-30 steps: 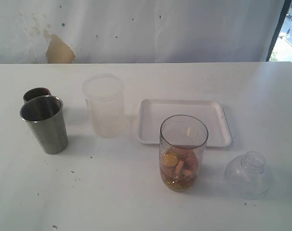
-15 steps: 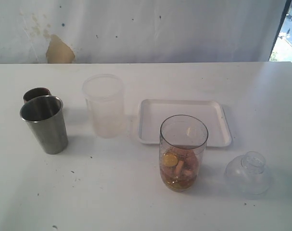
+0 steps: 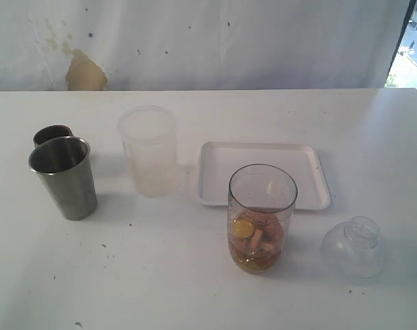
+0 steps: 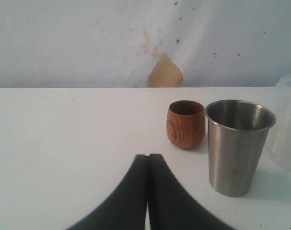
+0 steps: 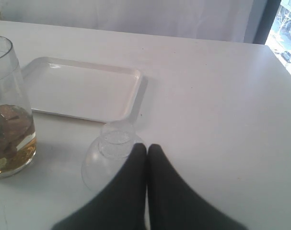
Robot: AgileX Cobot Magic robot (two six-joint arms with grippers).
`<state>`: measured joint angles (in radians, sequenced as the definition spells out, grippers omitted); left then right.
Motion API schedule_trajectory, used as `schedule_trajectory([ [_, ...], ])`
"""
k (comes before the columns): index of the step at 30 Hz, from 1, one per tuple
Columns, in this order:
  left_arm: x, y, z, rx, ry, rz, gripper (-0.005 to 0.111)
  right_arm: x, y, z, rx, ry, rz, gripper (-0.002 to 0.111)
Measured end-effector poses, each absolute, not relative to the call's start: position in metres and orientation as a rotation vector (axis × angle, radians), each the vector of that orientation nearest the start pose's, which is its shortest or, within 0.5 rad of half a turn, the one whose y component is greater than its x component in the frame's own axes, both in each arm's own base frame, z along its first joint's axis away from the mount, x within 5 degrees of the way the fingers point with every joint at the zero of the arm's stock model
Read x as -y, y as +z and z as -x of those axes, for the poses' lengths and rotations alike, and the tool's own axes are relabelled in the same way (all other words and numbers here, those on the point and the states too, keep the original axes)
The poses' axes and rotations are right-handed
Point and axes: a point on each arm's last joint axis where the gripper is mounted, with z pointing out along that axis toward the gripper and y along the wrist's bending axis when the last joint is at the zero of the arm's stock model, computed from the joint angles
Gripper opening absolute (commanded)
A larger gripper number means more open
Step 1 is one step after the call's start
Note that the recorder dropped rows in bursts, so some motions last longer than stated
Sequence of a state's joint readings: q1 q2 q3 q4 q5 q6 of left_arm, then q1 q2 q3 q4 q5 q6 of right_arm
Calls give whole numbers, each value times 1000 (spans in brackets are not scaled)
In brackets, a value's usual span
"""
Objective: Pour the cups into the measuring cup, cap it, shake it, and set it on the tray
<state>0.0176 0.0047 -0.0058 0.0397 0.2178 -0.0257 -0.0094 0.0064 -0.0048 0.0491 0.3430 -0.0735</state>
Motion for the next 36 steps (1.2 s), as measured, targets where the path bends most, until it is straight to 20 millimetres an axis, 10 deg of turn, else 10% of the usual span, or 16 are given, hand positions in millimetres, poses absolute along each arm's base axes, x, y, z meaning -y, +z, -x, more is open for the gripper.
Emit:
schedule_trajectory([
  [10,-2,195,-56,-1700,30,10,0,0,191,-55,-1742,-42,43,0],
  [22,-2,195,-56,-1700,30,10,0,1,271,-30,-779,246,-113,0],
  [28,-2,195,-56,-1698,30,10,0,1,315,-35,-1099,47,-42,0],
  [36,-2,195,-56,-1698,30,10,0,1,345,-114,-1871,-37,39,18],
])
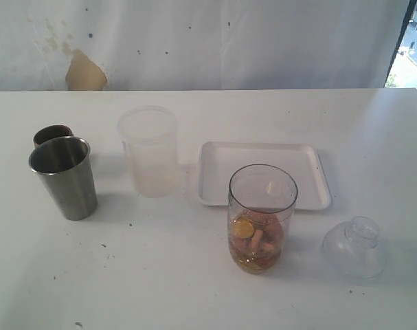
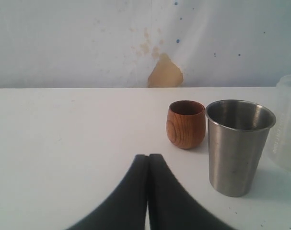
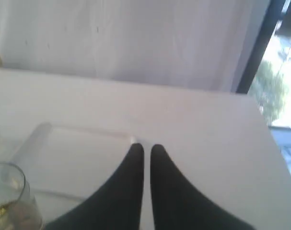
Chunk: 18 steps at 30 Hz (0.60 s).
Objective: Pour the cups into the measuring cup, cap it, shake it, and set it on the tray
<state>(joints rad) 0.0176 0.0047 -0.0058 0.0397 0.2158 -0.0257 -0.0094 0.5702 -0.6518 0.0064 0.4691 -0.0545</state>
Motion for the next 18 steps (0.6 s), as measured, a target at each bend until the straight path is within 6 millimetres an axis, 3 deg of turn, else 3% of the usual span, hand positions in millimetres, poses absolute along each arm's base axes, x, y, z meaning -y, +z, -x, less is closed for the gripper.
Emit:
schedule_trajectory([
  [4,-2,195,-56,-1698,32,8,0,1,337,-149,-2163,-18,23,39],
  [8,-2,195,-56,-1698,32,8,0,2,310,-176,-2483,-19,32,56],
  [12,-2,195,-56,-1698,32,8,0,0,279,-194,-2715,19,26,58],
  [18,-2,195,-56,-1698,32,8,0,-13,251,-218,-2817,215,105,58],
])
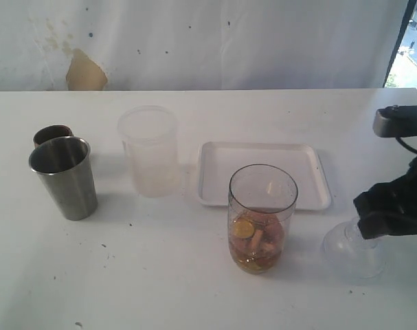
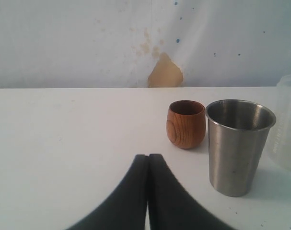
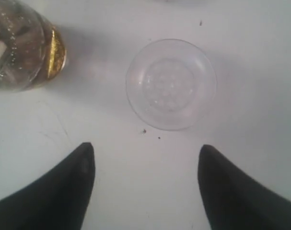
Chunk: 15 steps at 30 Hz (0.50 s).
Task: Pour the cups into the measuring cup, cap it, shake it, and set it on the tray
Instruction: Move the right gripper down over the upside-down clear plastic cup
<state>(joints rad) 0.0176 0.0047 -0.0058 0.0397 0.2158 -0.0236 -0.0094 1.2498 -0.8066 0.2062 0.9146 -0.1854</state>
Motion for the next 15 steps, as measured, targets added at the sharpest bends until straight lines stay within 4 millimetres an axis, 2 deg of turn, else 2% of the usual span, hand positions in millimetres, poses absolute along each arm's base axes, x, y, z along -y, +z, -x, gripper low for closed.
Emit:
schedule_trajectory([
  [3,-2,195,-56,-1698,32,8,0,-13,234,-238,-2849,224,136,58],
  [7,-2,195,-56,-1698,32,8,0,-12,223,-261,-2880,221,135,58],
  [12,-2,195,-56,-1698,32,8,0,-8,206,-271,-2952,161,110,58],
  [15,-2,195,-56,-1698,33,7,0,-14,200,-273,-2968,165,139,58],
])
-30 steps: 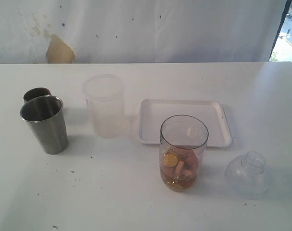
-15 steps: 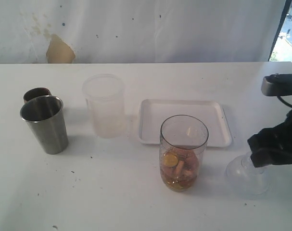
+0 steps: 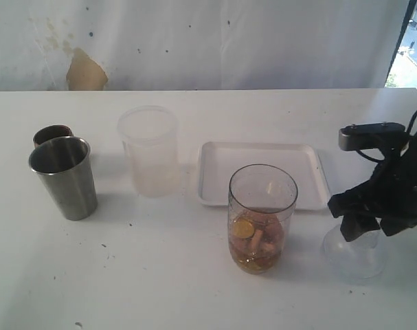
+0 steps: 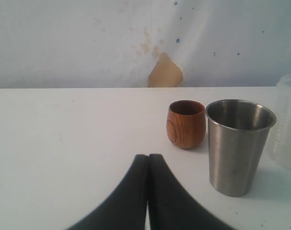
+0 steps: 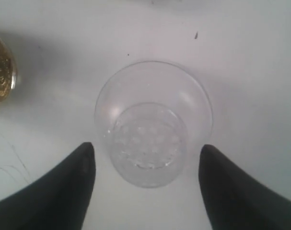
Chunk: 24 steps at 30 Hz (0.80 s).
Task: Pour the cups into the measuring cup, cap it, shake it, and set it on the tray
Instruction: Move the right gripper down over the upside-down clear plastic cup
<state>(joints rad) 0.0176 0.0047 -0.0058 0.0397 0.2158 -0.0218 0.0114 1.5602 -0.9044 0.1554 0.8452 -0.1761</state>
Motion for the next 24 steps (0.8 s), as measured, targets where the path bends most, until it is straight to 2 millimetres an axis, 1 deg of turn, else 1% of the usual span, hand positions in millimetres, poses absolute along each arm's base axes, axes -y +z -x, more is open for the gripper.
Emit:
schedule_trajectory([
  [3,-2,195,-56,-1698,33,7,0,-15,194,-277,-2963,126,181,58],
  [7,-2,195,-56,-1698,33,7,0,-13,193,-278,-2955,99,200,58],
  [11,-2,195,-56,-1698,33,7,0,-13,193,-279,-2949,93,203,54],
  [24,-2,195,-56,-1698,33,7,0,-13,191,-281,-2943,97,196,54],
])
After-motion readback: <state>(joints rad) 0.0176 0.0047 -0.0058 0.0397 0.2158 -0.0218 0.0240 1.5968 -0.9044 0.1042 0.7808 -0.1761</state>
